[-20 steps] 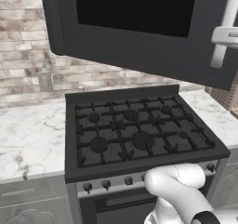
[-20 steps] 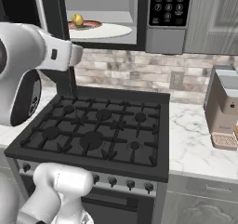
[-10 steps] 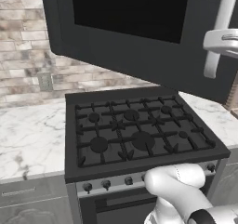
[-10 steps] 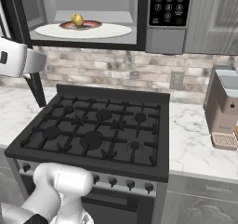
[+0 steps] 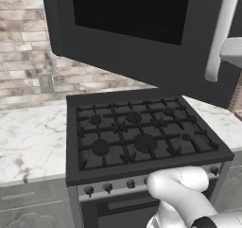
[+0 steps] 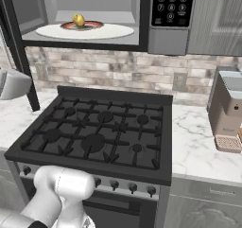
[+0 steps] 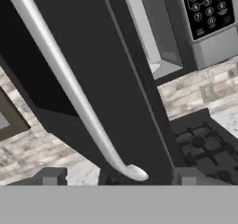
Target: Retrieve the reheated potato from the microwave, then place the potato, cheese, and condiment on the cutting board.
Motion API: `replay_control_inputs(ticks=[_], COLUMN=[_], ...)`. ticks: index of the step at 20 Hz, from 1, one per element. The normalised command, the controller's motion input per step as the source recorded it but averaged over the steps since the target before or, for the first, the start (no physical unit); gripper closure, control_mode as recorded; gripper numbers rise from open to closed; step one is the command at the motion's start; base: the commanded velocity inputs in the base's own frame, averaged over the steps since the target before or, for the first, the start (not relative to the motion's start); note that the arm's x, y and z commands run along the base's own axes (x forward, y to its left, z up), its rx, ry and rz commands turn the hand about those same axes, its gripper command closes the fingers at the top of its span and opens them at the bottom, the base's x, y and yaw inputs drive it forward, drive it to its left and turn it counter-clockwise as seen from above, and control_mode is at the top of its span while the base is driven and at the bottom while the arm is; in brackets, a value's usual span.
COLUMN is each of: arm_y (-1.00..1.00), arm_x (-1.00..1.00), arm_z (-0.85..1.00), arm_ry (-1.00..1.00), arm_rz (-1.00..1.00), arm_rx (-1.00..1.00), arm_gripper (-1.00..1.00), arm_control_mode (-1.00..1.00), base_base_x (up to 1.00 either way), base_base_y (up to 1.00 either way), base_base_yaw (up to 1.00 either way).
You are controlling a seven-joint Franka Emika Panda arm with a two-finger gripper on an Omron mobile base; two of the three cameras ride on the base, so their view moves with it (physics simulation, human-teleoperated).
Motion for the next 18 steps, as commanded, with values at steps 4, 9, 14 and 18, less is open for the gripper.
replay_control_inputs(ticks=[4,9,14,18], arm_y=[-0.47,-0.5,-0.54,-0.31], arm_x=[-0.65,-0.02,0.14,0.41], arm_z=[0.09,-0.03,-0.22,-0.36], arm_ry=[0.0,0.11,0.0,-0.03], arm_rz=[-0.09,-0.07,0.0,0.0], arm_rx=[0.27,0.31,0.43,0.45], arm_gripper=[-1.0,-1.0,-1.0,-1.0], arm_control_mode=[-1.0,-1.0,-1.0,-1.0], base_base_x=[0.0,0.0,0.0,0.0], base_base_y=[0.0,0.0,0.0,0.0], base_base_yaw=[0.0,0.0,0.0,0.0])
